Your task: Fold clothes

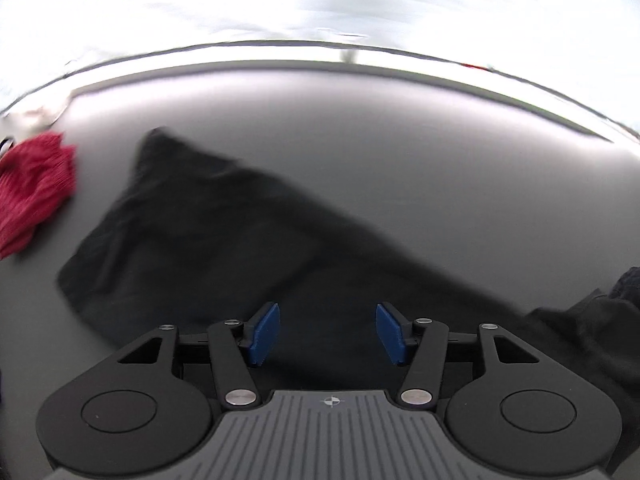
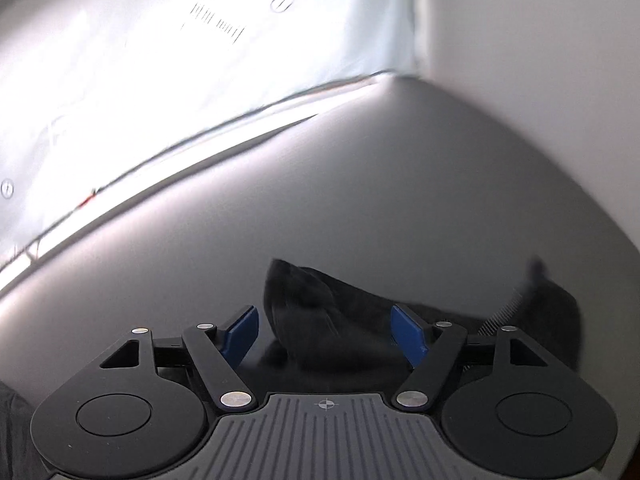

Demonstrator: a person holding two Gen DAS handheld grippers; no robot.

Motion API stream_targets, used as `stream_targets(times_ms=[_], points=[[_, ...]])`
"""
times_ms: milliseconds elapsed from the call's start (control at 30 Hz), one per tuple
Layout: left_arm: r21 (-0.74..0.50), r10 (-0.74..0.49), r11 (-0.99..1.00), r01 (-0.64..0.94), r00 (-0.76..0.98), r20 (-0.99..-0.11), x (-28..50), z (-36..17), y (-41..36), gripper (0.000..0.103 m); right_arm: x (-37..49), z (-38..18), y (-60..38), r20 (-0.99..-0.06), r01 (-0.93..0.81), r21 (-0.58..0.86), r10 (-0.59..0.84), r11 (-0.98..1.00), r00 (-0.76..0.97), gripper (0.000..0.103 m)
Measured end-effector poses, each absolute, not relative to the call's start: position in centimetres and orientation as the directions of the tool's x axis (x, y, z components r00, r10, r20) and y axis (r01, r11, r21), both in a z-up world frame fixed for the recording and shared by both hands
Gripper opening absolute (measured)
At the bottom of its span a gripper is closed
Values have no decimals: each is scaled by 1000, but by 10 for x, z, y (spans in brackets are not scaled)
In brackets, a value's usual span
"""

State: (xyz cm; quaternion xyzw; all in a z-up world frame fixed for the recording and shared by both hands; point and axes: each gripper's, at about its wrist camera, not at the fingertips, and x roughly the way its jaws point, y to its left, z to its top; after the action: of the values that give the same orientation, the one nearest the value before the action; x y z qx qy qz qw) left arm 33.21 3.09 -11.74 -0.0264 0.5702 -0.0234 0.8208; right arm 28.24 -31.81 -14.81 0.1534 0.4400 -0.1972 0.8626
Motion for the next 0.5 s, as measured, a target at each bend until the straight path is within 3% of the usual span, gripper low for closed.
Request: stream_targets(times_ms=[67, 167, 200, 233, 300, 400, 500], points=[[-84, -90, 996, 35, 388, -917, 341, -115, -1, 59, 309, -168, -327, -862, 386, 77, -133, 919, 490, 90], [-87, -115, 993, 83, 456, -882, 350, -113, -33, 61, 327, -192, -315, -899, 306, -30, -160, 952, 407, 88], [-77, -120, 991, 111, 468, -875, 354, -115, -46, 66, 327, -197, -311, -909, 287, -57, -168, 956, 382, 67], [-51, -113, 988, 146, 456, -883, 361, -122, -60, 67, 327, -205, -310, -917, 274, -66, -166, 959, 363, 52], [20, -58, 983, 181, 413, -909, 368, -139, -83, 67, 322, -215, -312, -929, 274, -31, -129, 961, 347, 42], [96, 23, 976, 196, 345, -938, 365, -163, -99, 52, 311, -215, -323, -929, 317, 12, -106, 948, 354, 27], [57, 21, 991, 125, 267, -963, 349, -179, -86, 40, 304, -202, -337, -908, 358, 0, -150, 934, 391, 25]])
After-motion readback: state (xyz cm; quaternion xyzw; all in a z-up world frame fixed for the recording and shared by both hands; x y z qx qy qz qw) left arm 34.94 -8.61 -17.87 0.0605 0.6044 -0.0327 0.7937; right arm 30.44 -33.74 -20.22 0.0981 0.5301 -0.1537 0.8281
